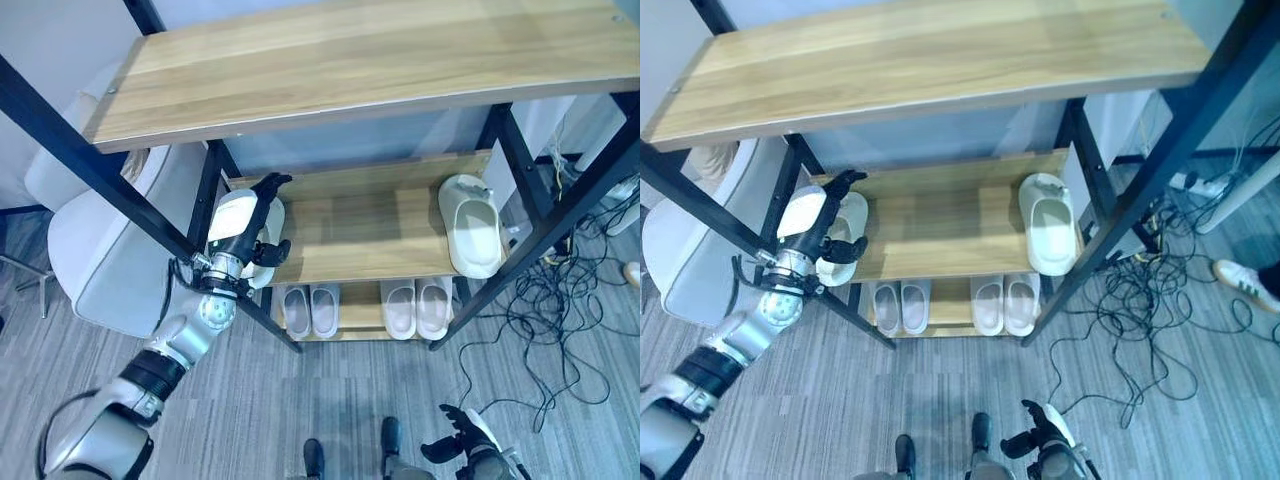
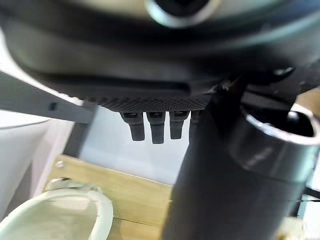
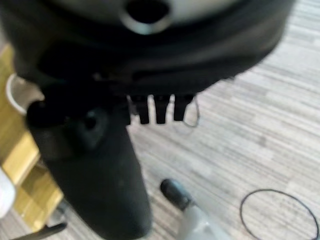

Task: Arrange the slippers neatly on the shoe rack.

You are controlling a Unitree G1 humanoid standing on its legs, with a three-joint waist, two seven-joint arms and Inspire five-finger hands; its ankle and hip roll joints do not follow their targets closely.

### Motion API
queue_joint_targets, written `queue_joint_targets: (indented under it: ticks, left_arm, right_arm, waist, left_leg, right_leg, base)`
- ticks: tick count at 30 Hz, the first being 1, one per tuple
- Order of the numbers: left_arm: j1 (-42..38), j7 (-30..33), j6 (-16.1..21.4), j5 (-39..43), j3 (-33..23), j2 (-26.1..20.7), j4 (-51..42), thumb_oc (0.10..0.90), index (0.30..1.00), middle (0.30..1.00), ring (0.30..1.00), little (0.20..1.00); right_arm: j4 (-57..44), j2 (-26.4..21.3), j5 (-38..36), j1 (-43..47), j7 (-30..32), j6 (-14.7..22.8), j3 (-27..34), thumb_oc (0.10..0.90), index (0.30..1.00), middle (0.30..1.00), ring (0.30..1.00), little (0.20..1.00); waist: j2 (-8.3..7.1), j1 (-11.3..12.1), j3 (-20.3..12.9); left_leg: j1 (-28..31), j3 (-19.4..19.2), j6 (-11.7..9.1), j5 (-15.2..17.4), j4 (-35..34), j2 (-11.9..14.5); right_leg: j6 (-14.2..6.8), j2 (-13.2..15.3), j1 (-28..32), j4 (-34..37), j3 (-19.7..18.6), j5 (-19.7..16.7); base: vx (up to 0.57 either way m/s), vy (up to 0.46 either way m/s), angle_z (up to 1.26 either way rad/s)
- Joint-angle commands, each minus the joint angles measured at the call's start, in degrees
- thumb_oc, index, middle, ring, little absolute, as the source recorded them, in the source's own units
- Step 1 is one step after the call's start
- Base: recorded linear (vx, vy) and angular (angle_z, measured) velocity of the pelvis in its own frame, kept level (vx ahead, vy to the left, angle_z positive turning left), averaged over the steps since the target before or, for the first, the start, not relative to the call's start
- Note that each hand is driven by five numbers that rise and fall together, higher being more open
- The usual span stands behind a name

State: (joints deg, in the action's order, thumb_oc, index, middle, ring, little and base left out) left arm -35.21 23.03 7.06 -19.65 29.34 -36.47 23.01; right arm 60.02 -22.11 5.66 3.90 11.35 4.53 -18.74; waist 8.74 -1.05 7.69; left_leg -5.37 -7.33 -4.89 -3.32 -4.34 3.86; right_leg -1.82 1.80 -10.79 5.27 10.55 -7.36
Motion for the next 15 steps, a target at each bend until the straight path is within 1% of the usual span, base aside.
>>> queue_joint_targets:
  ticks: [1,7,15]
  left_arm:
    - [-11.74,2.71,0.15,-5.15,0.56,-5.57,4.33,0.800,0.900,0.900,0.900,0.900]
    - [-17.35,2.69,-0.57,-9.02,4.59,-9.11,7.43,0.800,0.900,0.900,0.900,0.900]
    - [-18.17,1.95,-0.43,-10.13,5.66,-10.06,9.38,0.800,0.900,0.900,0.900,0.900]
  right_arm:
    - [-1.61,-0.68,-0.75,0.56,0.74,3.04,-1.58,0.800,0.900,0.900,0.900,0.900]
    - [-1.02,-0.92,-1.29,1.70,0.39,3.58,-2.38,0.800,0.900,0.900,0.900,0.900]
    - [-0.48,-0.76,-1.50,2.02,0.27,3.87,-2.77,0.800,0.900,0.900,0.900,0.900]
  waist:
    - [-3.31,-0.43,-3.70]
    - [-3.18,-0.35,-3.30]
    - [-3.40,-0.29,-3.13]
  left_leg:
    - [-4.58,1.68,-4.31,-2.44,-0.66,0.22]
    - [-5.39,1.49,-4.02,-2.57,-0.66,0.12]
    - [-5.33,1.29,-3.84,-2.48,-0.66,0.04]
  right_leg:
    - [-8.94,4.63,-1.51,-1.50,-2.20,2.21]
    - [-9.12,4.64,-2.46,-1.60,-2.46,1.98]
    - [-9.13,4.49,-2.15,-1.43,-2.24,2.09]
  base:
    - [0.00,0.000,0.00]
    - [0.00,0.000,-0.01]
    - [0.00,0.002,0.00]
